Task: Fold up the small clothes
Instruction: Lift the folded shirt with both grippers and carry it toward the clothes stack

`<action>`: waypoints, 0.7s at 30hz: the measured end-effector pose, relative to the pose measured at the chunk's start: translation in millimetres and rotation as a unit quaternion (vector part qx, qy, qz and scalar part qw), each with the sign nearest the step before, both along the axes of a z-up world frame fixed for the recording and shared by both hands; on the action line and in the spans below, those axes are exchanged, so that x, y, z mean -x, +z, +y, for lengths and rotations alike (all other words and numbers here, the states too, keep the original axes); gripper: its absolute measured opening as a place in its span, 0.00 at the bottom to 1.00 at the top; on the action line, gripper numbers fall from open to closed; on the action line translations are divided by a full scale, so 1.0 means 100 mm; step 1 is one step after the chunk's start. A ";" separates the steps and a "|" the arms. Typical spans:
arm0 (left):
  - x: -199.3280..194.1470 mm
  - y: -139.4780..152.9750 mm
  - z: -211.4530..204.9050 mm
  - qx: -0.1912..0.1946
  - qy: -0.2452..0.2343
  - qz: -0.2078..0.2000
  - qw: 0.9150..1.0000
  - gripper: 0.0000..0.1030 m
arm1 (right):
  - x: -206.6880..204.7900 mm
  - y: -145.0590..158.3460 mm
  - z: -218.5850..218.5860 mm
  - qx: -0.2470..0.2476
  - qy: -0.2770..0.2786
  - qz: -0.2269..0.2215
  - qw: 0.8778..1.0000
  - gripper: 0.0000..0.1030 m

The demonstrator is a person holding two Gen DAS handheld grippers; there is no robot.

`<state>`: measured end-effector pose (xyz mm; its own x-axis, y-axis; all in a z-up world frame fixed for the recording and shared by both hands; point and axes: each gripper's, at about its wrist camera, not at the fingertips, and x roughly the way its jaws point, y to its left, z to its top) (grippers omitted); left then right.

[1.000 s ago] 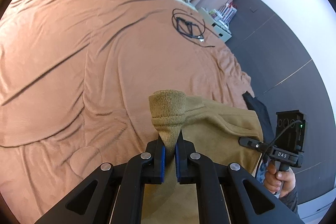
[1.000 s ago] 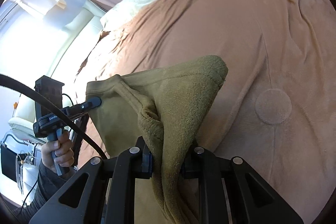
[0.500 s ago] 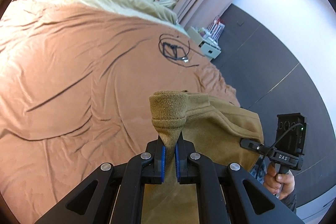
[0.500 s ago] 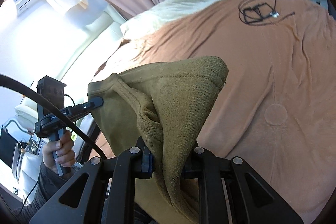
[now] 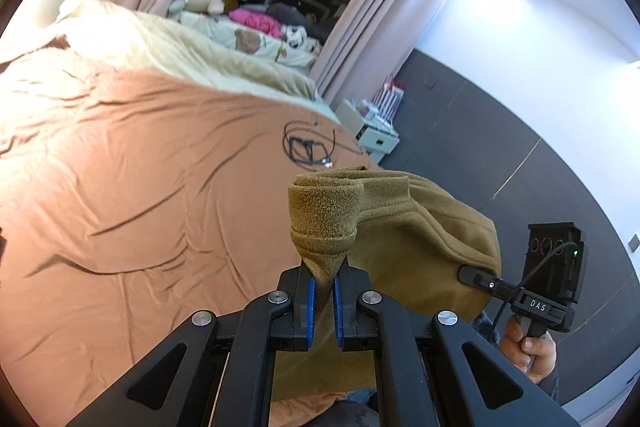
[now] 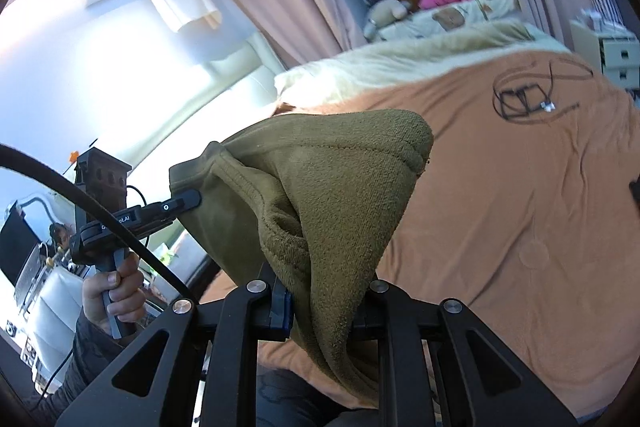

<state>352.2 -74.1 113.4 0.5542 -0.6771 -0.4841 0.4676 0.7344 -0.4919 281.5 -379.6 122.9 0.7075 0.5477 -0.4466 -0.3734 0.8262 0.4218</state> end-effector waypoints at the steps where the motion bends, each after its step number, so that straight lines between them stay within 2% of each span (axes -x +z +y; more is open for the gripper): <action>1: 0.06 0.06 0.05 0.002 0.003 -0.007 1.000 0.07 | 0.06 0.04 0.03 0.001 0.003 -0.005 1.000 0.14; 7: 0.39 0.36 0.41 0.011 0.023 -0.036 0.999 0.07 | 0.32 0.20 0.23 0.002 0.024 -0.030 0.999 0.14; 12: 0.70 0.56 0.75 0.015 0.042 -0.059 0.997 0.07 | 0.36 0.20 0.44 0.003 0.046 -0.043 0.998 0.14; 21: 1.00 0.67 1.54 0.027 0.086 -0.081 0.993 0.07 | 0.02 0.19 0.81 0.011 0.088 -0.052 0.995 0.14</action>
